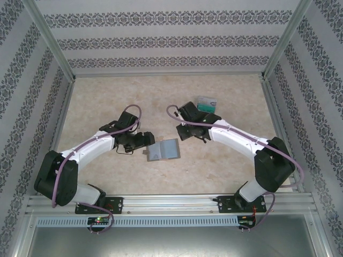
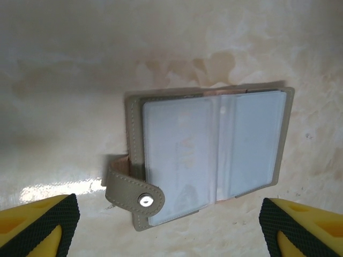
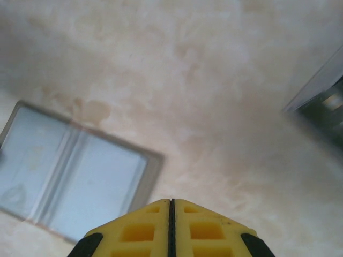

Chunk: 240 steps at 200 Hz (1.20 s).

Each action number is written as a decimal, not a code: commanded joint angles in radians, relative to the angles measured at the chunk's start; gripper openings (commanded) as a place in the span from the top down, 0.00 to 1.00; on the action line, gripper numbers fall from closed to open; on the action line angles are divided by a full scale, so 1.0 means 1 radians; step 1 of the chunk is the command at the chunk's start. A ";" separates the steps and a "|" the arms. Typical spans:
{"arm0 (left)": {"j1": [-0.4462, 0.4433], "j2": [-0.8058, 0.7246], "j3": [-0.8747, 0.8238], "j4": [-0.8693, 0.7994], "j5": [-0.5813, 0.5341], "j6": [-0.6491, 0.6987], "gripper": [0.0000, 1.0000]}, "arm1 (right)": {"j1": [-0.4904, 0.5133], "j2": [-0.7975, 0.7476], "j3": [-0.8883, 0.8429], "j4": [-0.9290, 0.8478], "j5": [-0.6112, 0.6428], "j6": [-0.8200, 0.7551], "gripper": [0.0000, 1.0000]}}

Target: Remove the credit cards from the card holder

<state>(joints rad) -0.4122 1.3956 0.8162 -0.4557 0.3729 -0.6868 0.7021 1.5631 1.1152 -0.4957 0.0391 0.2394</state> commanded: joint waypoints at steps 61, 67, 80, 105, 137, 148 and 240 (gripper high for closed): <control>-0.066 0.039 -0.024 0.080 0.067 -0.058 0.20 | 0.077 0.084 -0.176 0.130 -0.115 0.296 1.00; -0.070 0.048 -0.014 0.079 0.067 -0.054 0.20 | 0.077 0.095 -0.176 0.133 -0.116 0.302 1.00; -0.077 0.068 0.002 0.078 0.066 -0.045 0.22 | 0.077 0.116 -0.173 0.140 -0.122 0.312 1.00; -0.080 0.100 0.031 0.081 0.067 -0.031 0.24 | 0.076 0.154 -0.170 0.142 -0.123 0.328 1.00; -0.081 0.127 0.069 0.074 0.056 -0.007 0.25 | 0.075 0.175 -0.175 0.147 -0.126 0.346 1.00; -0.081 0.142 0.083 0.071 0.049 0.000 0.25 | 0.076 0.175 -0.176 0.149 -0.126 0.346 1.00; -0.083 0.241 0.090 0.078 0.052 0.009 0.24 | 0.075 0.181 -0.169 0.145 -0.140 0.347 1.00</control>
<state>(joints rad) -0.4847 1.6226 0.9001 -0.3946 0.4179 -0.6926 0.7811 1.7176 0.9463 -0.3523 -0.0807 0.5739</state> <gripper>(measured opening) 0.755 0.058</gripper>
